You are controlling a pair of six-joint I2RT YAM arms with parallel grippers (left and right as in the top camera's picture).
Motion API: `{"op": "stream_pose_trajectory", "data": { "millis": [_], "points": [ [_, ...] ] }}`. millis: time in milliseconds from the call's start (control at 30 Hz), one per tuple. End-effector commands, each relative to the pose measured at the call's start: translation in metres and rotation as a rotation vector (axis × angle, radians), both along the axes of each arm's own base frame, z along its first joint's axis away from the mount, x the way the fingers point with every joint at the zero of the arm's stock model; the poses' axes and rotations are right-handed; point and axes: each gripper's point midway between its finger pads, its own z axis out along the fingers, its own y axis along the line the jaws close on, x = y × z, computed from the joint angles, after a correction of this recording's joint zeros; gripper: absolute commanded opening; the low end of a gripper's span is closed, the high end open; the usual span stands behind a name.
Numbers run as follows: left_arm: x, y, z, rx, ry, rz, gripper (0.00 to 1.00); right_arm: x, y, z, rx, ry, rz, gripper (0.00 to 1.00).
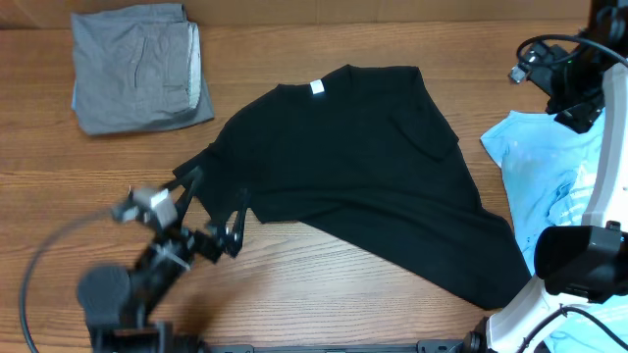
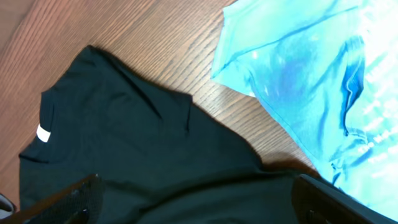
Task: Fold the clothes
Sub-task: 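Move the left gripper to the black t-shirt's left shoulder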
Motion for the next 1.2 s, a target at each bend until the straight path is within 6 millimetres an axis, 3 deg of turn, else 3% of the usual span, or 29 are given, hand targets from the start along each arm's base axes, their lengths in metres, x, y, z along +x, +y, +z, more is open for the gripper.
{"op": "stream_pose_trajectory", "data": {
  "millis": [0, 200, 300, 400, 567, 867, 967, 1033, 1100, 1167],
  "points": [
    [0.018, -0.03, 0.025, 0.08, 0.088, -0.238, 1.0, -0.001, -0.003, 0.001, 0.02, -0.004, -0.016, 1.0],
    [0.044, -0.085, 0.032, 0.257, 0.27, -0.482, 1.0, -0.001, -0.004, 0.001, 0.02, -0.004, -0.019, 1.0],
    [0.061, -0.114, 0.019, 0.253, 0.32, -0.563, 1.0, -0.002, -0.004, 0.001, 0.018, -0.004, -0.015, 1.0],
    [0.077, -0.14, -0.008, 0.307, 0.372, -0.563, 1.0, -0.002, -0.004, 0.001, 0.019, -0.003, -0.014, 1.0],
    [0.112, -0.155, -0.083, 0.511, 0.557, -0.27, 1.0, -0.002, -0.005, 0.001, 0.007, -0.004, 0.009, 1.0],
    [0.136, -0.224, -0.163, 0.509, 0.592, -0.403, 1.0, -0.002, -0.007, 0.001, 0.008, -0.002, 0.003, 1.0],
    [0.136, -0.224, -0.193, 0.524, 0.665, -0.398, 1.0, -0.005, -0.006, 0.0, 0.01, 0.009, 0.003, 1.0],
    [0.136, -0.207, -0.219, 0.589, 0.751, -0.323, 0.97, -0.006, -0.006, -0.001, 0.013, 0.015, 0.004, 1.0],
    [0.137, -0.181, -0.231, 0.649, 0.822, -0.203, 0.85, -0.005, -0.002, -0.001, 0.022, 0.013, 0.011, 1.0],
    [0.138, -0.149, -0.241, 0.716, 0.892, -0.065, 1.0, -0.004, 0.006, -0.003, 0.04, 0.014, 0.029, 1.0]
  ]
}}
